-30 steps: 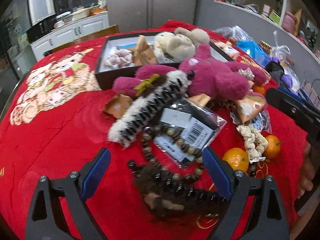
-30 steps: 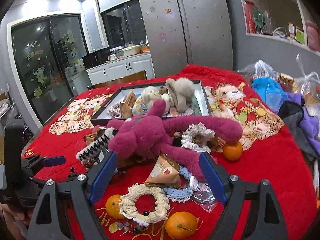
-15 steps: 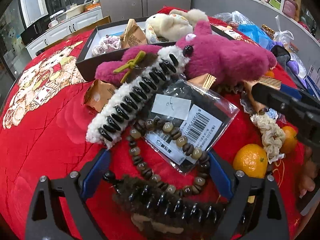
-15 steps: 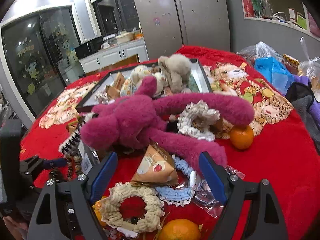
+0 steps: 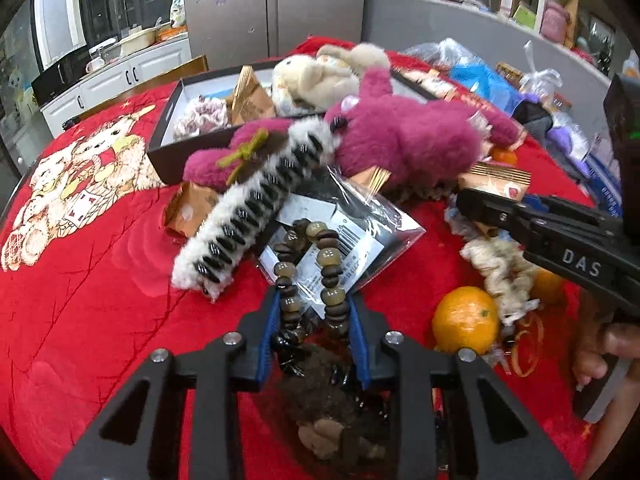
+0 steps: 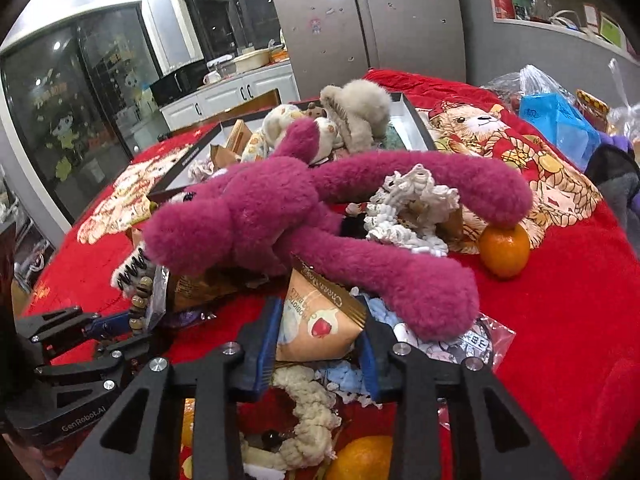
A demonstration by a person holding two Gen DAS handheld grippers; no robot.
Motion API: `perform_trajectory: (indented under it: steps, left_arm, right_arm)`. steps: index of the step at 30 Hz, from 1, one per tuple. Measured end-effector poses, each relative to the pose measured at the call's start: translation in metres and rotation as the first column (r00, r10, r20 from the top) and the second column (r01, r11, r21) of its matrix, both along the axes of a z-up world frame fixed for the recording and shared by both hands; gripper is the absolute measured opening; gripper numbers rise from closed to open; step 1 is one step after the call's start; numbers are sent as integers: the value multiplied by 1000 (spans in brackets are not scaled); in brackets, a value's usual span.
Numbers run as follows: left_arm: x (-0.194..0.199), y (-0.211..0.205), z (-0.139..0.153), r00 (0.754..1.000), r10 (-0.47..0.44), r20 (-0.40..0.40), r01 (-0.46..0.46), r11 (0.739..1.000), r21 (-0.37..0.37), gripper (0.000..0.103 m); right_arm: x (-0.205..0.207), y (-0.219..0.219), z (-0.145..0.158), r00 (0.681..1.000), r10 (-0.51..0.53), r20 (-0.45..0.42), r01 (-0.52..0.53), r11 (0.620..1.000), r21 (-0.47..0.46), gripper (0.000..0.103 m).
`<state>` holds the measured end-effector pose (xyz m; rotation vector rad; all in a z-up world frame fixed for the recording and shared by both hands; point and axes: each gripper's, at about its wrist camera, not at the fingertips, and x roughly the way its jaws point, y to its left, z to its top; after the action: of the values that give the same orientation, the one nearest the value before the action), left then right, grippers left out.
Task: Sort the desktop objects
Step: 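Grasp tan snack packet with right gripper while left gripper grasps wooden bead bracelet, then lift and carry snack packet and bead bracelet with both grippers over the box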
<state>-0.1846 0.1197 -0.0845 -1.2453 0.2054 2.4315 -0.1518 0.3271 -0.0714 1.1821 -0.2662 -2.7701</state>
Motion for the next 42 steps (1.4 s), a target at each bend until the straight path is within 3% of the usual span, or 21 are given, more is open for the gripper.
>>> perform_trajectory:
  steps: [5, 16, 24, 42]
  left_arm:
    - [7, -5, 15, 1000, -9, -27, 10, 999, 34, 26]
    - [20, -27, 41, 998, 15, -60, -10, 996, 91, 11]
    - [29, -39, 59, 995, 30, -97, -20, 994, 104, 11]
    - [33, -34, 84, 989, 37, -144, -23, 995, 94, 11]
  right_arm:
    - [7, 3, 12, 999, 8, -53, -11, 998, -55, 35]
    - [22, -10, 28, 996, 24, -85, -30, 997, -71, 35]
    - [33, -20, 51, 991, 44, -130, -54, 996, -73, 35]
    - [47, -28, 69, 984, 71, -166, -83, 994, -68, 35]
